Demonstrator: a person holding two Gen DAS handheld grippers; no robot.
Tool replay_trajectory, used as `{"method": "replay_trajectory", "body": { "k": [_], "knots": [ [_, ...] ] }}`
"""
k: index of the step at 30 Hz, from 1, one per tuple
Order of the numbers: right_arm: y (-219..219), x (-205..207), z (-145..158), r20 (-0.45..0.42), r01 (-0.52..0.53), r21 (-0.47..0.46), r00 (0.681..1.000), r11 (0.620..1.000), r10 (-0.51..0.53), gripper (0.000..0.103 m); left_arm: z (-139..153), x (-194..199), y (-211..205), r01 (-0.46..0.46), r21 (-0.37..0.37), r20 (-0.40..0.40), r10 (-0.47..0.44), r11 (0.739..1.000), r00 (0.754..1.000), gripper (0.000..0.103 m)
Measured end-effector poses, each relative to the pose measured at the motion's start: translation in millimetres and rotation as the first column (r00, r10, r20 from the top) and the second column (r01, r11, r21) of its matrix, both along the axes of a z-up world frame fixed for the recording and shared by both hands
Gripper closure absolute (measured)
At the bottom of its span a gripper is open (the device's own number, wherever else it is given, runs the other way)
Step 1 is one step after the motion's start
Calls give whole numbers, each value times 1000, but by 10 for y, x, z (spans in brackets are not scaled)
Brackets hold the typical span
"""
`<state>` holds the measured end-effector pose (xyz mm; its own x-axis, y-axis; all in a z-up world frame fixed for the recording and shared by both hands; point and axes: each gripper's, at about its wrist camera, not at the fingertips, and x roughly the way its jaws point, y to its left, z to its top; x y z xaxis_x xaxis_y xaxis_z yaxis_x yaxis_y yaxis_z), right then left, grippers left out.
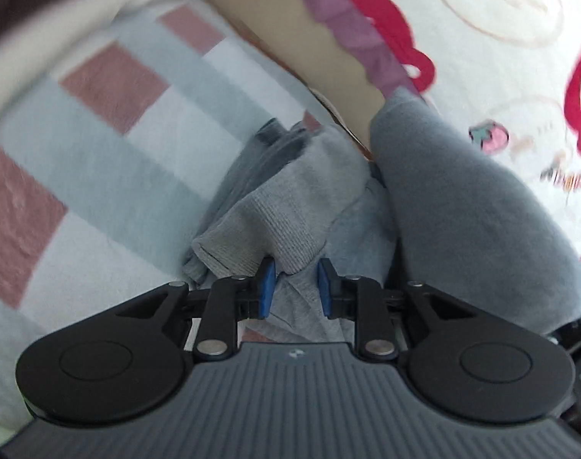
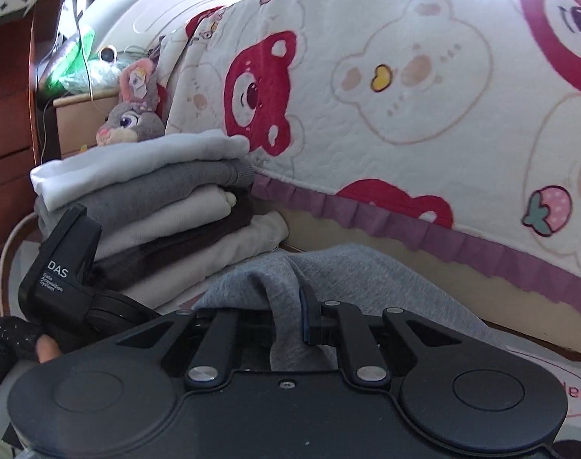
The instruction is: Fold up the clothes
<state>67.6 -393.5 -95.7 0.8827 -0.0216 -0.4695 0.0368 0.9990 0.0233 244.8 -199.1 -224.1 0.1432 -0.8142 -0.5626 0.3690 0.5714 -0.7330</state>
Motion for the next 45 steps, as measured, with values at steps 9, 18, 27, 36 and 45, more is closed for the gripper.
{"method": "replay_trajectory", "body": {
  "k": [9, 18, 27, 36, 45],
  "knots": [
    [293, 362, -147, -193, 49, 6, 980, 999, -47, 80, 357, 30, 514, 16, -236, 141, 18, 972, 990, 86],
    [488, 57, 91, -283, -14, -55, 959, 998, -2, 56, 388, 10, 228, 35, -172, 148, -9, 985, 989, 82],
    [79, -585, 1048, -123, 160, 21, 980, 987, -156, 53, 365, -74, 362, 18, -192, 104, 2, 981, 995, 79],
    [-452, -766, 1091, -301, 308, 205, 923, 929, -240, 53, 650, -416, 253, 104, -108, 236, -76, 989, 969, 44],
    [-662, -621, 1233, -234, 415, 391, 908, 821, -347, 52, 575, -496, 0, 135, 34, 275, -139, 990, 951, 35]
  ]
}}
